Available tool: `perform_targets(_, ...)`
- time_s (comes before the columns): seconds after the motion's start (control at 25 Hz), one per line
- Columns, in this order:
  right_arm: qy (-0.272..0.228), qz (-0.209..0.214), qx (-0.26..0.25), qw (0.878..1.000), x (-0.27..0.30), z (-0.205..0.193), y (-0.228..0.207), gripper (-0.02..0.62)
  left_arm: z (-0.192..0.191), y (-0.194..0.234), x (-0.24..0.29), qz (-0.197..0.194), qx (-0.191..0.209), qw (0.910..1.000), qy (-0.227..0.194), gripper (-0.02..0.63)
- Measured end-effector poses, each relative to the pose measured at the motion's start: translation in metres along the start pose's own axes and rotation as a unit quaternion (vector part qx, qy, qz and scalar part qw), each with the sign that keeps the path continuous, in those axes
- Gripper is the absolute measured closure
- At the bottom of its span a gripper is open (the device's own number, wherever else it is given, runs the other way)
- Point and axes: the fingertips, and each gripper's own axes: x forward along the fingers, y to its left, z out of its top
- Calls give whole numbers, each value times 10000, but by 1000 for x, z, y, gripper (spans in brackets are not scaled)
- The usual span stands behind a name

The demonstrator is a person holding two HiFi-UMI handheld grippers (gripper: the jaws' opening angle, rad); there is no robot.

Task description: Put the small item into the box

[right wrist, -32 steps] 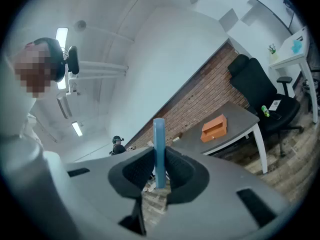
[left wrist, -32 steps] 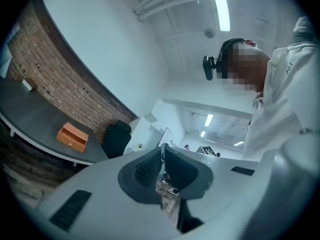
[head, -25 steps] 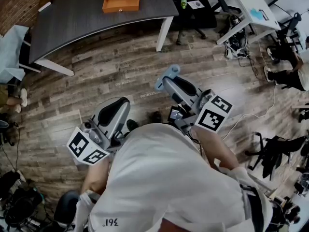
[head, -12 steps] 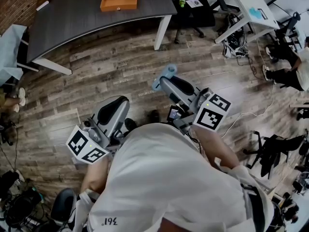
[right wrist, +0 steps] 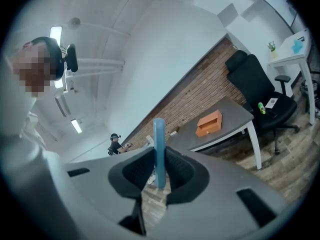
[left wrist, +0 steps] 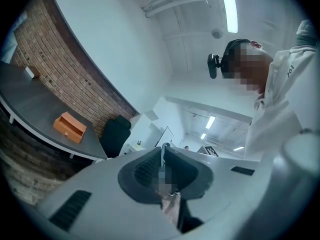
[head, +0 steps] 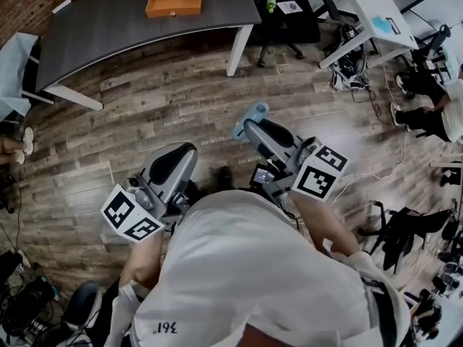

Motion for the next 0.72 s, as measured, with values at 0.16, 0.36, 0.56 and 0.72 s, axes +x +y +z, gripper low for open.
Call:
perform_targets(0.16, 46, 37, 27, 10000, -5, 4, -12, 518, -5, 0, 13, 74, -17, 10000, -9, 575)
perform_targets(0.36, 126, 146, 47, 9998, -13, 8, -25, 518, -13, -3, 27, 213, -2, 9998, -39, 575)
perform_targets(0.56, 217, 255, 86, 9994, -13, 6, -39, 518, -21, -4, 36, 375, -19, 9993, -49, 575)
perform_targets(0.72, 196, 307, 307, 9989, -7, 2, -45, 518, -28, 2, 32, 532, -91, 9985, 19, 575)
